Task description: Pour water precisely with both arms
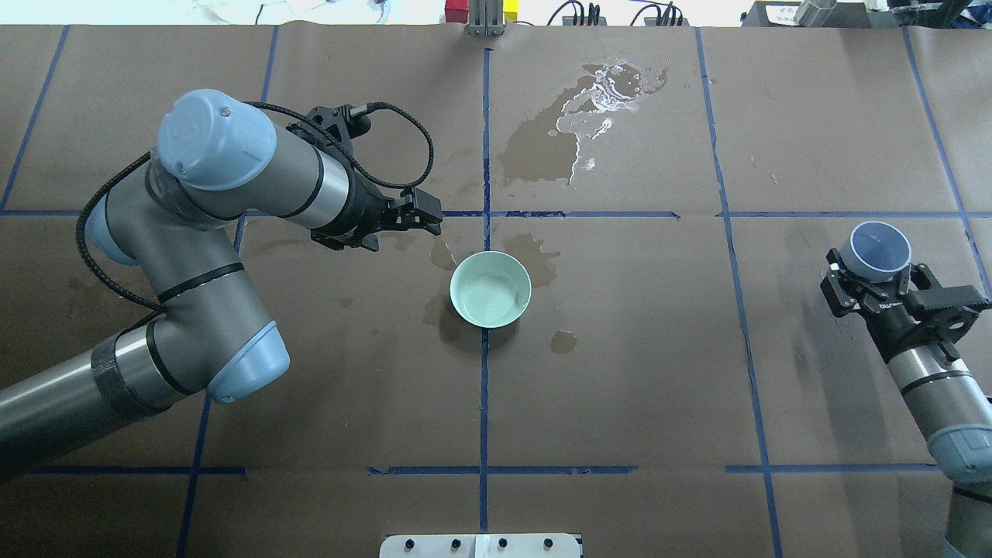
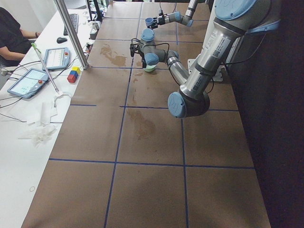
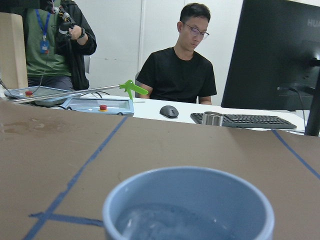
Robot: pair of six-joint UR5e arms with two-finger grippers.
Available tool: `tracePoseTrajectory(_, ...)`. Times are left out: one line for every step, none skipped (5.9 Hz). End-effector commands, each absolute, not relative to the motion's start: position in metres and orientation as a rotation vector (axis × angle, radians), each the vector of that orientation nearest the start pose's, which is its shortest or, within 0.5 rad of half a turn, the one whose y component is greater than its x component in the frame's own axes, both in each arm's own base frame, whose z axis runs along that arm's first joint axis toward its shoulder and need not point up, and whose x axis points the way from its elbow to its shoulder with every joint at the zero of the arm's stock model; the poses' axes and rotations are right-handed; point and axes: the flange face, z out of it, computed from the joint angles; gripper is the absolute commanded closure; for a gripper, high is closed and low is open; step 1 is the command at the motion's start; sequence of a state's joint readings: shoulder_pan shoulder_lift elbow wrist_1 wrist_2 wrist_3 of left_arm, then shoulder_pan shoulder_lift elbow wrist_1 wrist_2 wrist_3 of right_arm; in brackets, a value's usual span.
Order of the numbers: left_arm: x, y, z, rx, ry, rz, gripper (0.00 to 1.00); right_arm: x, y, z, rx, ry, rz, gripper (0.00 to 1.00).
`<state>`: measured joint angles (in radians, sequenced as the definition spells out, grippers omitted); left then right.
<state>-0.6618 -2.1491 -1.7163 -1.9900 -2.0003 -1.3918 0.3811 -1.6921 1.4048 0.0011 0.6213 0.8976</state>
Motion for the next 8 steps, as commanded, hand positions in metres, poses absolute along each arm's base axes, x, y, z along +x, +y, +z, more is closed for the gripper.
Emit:
tracePoseTrajectory(0.455,-0.472,0.204,0.113,1.183,-0.181,0.00,-0.328,-0.383,0.563,1.324,-0.631,0.279,0.76)
tracePoseTrajectory(0.455,-0.473,0.204,0.126,1.181,-0.188,0.00,-0.364,-0.399,0.519,1.364,-0.659,0.258,0.80)
tracePoseTrajectory(0.454,-0.474,0.206,0.127,1.178,-0.189,0.00,-0.399,-0.413,0.484,1.378,-0.627,0.228,0.78)
tracePoseTrajectory(0.453,-0.475,0.206,0.128,1.178,-0.190,0.00,-0.417,-0.411,0.459,1.404,-0.636,0.199,0.79)
tracePoseTrajectory(0.451,-0.478,0.207,0.131,1.175,-0.195,0.00,-0.450,-0.395,0.432,1.435,-0.633,0.111,0.83)
tracePoseTrajectory(0.449,-0.481,0.208,0.135,1.173,-0.198,0.00,-0.476,-0.385,0.406,1.453,-0.653,0.073,0.84)
tracePoseTrajectory(0.447,-0.482,0.208,0.137,1.173,-0.201,0.00,-0.510,-0.369,0.378,1.443,-0.670,0.031,0.84)
tracePoseTrajectory(0.446,-0.483,0.206,0.139,1.175,-0.203,0.00,-0.523,-0.362,0.367,1.437,-0.665,0.009,0.86)
